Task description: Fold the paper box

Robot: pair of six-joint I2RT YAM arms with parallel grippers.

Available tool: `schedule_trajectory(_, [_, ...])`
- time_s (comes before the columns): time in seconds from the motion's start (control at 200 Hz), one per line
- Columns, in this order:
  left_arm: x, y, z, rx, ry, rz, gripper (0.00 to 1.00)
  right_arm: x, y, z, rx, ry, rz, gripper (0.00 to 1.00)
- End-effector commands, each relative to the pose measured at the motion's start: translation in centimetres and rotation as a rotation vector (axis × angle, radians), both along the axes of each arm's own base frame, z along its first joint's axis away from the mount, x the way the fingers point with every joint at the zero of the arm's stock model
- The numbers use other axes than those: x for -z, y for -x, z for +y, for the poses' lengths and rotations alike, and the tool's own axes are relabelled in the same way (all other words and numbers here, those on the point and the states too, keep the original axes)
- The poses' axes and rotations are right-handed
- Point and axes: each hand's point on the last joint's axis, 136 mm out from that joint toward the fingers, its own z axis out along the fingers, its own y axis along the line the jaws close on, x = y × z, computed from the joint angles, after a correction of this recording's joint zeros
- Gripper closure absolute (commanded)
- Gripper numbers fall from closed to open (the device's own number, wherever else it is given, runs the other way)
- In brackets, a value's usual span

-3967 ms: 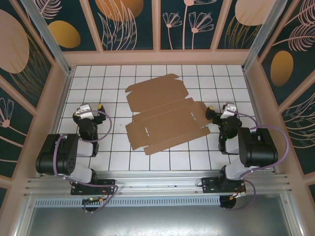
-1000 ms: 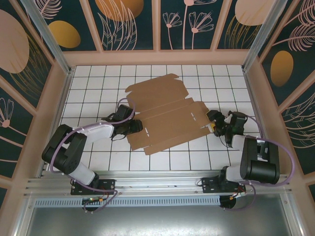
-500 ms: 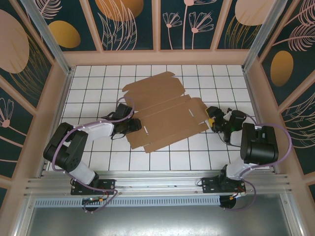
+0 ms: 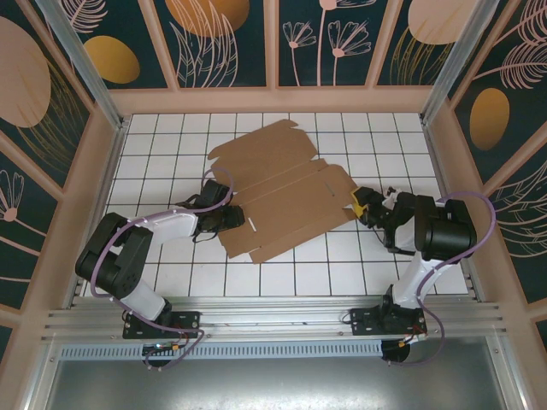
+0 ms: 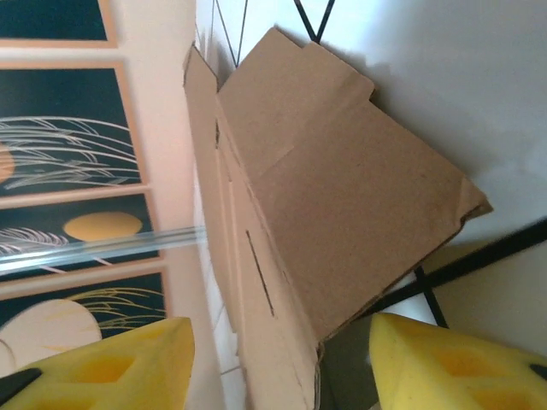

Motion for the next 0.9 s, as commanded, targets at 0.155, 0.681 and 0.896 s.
schedule_trajectory(0.155, [1.6, 1.1, 1.6, -0.009, -0.077, 0.063, 0.49, 1.3, -1.7, -0.8, 0.015, 0.139, 0.019, 0.66])
schedule_trajectory(0.681, [-2.3, -0.1, 0.2, -0.020, 0.016, 0.001, 0.38, -1.3, -2.3, -1.3, 0.056, 0.156, -0.108, 0.95])
schedule_trajectory(0.896, [-9.9, -1.8, -0.2, -0.028, 0.079, -0.167, 0.20, -8.9, -3.2, -3.3, 0.157, 0.332, -0.246, 0.99])
